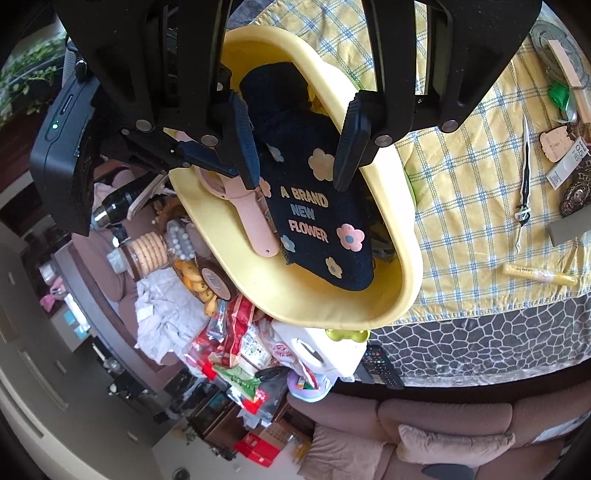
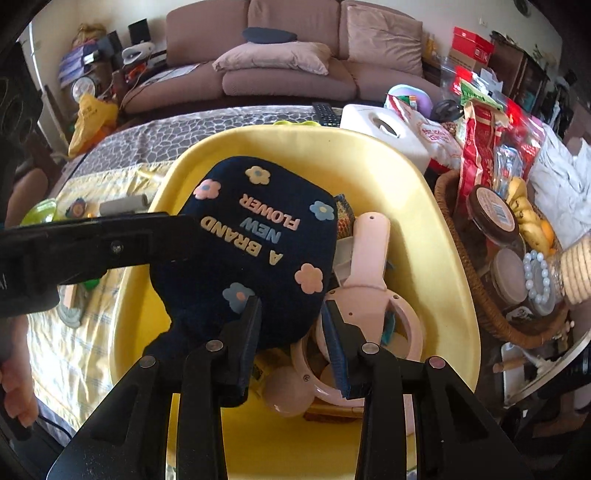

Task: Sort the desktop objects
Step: 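Lower the navy pouch into the yellow basin and open both grippers, then withdraw both grippers from the basin back over the pile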

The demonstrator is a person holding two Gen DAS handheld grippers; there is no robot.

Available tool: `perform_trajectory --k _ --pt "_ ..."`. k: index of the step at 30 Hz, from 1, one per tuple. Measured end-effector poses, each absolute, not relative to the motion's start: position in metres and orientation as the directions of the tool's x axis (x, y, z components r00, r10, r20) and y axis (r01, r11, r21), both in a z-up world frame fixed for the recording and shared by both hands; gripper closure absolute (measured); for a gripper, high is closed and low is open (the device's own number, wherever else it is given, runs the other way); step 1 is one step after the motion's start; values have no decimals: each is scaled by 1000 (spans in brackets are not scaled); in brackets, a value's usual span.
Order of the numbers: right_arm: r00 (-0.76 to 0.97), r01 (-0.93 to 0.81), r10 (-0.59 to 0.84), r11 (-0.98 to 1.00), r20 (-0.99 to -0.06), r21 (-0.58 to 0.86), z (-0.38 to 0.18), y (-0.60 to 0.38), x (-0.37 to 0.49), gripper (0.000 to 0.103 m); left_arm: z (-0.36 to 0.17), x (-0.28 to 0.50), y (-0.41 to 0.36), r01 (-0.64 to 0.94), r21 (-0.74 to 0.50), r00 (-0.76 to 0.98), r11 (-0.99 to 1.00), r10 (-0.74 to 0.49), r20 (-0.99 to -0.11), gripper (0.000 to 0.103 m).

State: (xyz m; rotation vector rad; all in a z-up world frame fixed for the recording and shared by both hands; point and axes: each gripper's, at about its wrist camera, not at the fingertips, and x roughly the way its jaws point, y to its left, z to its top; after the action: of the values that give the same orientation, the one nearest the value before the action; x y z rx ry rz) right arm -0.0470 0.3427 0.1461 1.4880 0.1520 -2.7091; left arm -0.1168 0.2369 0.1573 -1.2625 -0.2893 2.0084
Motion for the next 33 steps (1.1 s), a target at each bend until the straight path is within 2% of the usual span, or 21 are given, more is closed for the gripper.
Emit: perform_trajectory --k 4,9,14,18,23,26,29,31,33 --pt "-533 85 -7 -995 -846 -46 148 350 -43 67 157 -114 238 -469 -530 -246 -706 681 -690 64" --pt "-575 -31 -13 -999 -818 38 164 380 -38 58 158 -95 251 -527 -480 -222 -701 659 -719 65" --pt "-598 -121 2 -989 -801 89 170 402 -36 58 157 -76 264 -558 -457 -198 -693 646 -738 65" --pt "-621 -125 -34 -982 -783 142 177 405 -36 53 160 -72 266 -558 -442 -206 -702 633 -746 65" --pt "-627 -97 -48 -985 -778 140 181 392 -38 49 166 -73 257 -537 -455 -230 -711 642 -731 64" --pt "-628 -87 -48 -988 -777 131 181 385 -39 48 174 -76 246 -523 -454 -262 -721 643 -719 57" --pt "-636 -80 -41 -990 -771 119 183 377 -40 43 182 -78 234 -510 -444 -300 -736 637 -710 48" --pt "-643 -71 -39 -991 -765 110 185 371 -40 39 187 -80 224 -498 -432 -332 -752 625 -706 37" --pt "-653 -61 -42 -992 -757 107 187 364 -40 30 191 -81 211 -477 -417 -372 -773 608 -701 14"
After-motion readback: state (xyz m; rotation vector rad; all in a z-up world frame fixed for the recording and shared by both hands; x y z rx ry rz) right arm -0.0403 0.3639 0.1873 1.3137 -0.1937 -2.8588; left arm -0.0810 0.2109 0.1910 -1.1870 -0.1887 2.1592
